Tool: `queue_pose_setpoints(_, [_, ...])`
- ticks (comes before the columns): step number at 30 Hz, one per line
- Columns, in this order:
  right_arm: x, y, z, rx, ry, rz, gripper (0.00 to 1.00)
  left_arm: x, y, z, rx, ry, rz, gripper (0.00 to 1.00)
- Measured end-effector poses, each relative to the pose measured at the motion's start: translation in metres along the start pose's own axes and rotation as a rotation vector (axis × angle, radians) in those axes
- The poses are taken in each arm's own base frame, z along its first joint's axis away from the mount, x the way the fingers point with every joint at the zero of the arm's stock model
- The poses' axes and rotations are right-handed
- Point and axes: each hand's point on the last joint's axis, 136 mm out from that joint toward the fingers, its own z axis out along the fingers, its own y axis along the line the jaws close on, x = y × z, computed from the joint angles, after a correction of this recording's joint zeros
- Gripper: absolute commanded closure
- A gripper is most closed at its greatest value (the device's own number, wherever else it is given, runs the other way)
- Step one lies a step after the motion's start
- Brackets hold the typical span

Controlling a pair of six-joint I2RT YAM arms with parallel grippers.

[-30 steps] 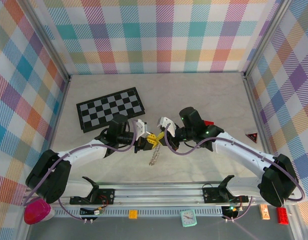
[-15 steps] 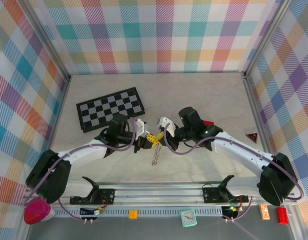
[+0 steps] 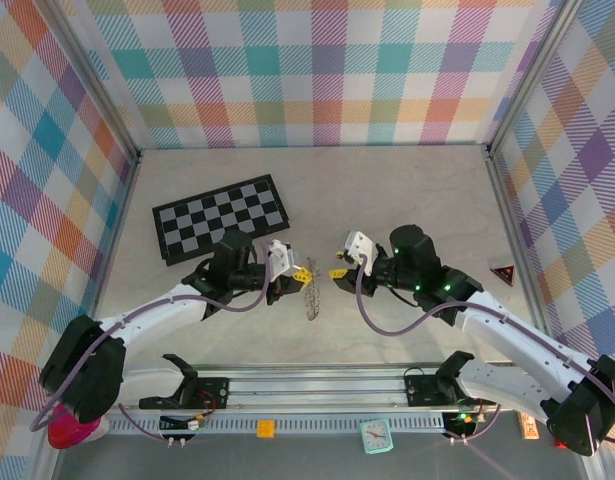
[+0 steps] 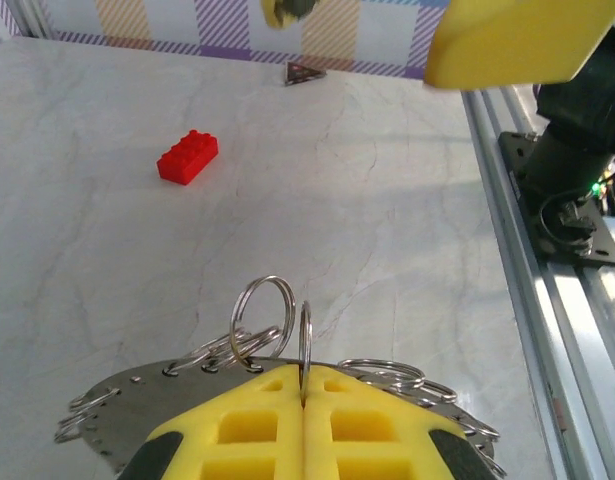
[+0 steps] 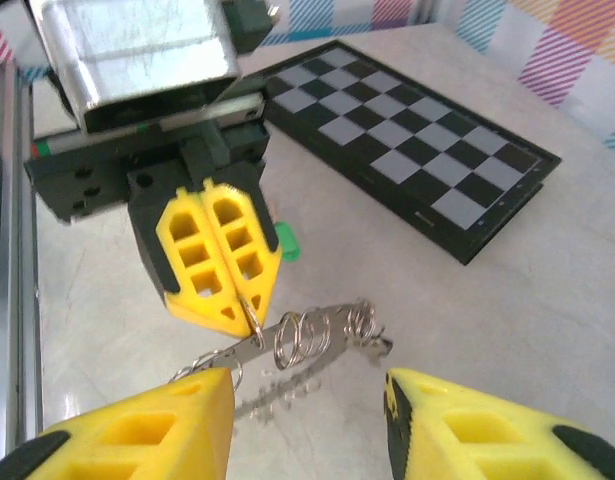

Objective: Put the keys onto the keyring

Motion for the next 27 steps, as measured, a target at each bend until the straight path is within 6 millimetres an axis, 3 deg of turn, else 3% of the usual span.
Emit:
queue_pose_setpoints(5, [0.028, 0.021, 0.012, -0.124, 0.066, -0.007, 0.79, -0.001, -0.008, 0.000, -0.005, 0.031, 0.087, 1.00])
queue_pose_setpoints(7, [0.036, 0.027, 0.017, -0.169, 0.083, -0.005, 0.81, -0.001, -0.010, 0.000, -0.007, 0.037, 0.111, 1.00])
queue_pose_setpoints(14, [0.045, 0.039, 0.029, -0.265, 0.101, 0.012, 0.92, 0.000, -0.014, -0.001, 0.001, 0.042, 0.156, 1.00])
queue_pose_setpoints(22, [0.045, 0.052, 0.029, -0.346, 0.085, 0.020, 0.99, 0.000, -0.014, -0.001, 0.004, 0.045, 0.164, 1.00])
queue_pose_setpoints(27, [0.051, 0.054, 0.031, -0.359, 0.108, 0.034, 0.94, 0.000, -0.014, -0.001, 0.004, 0.045, 0.163, 1.00])
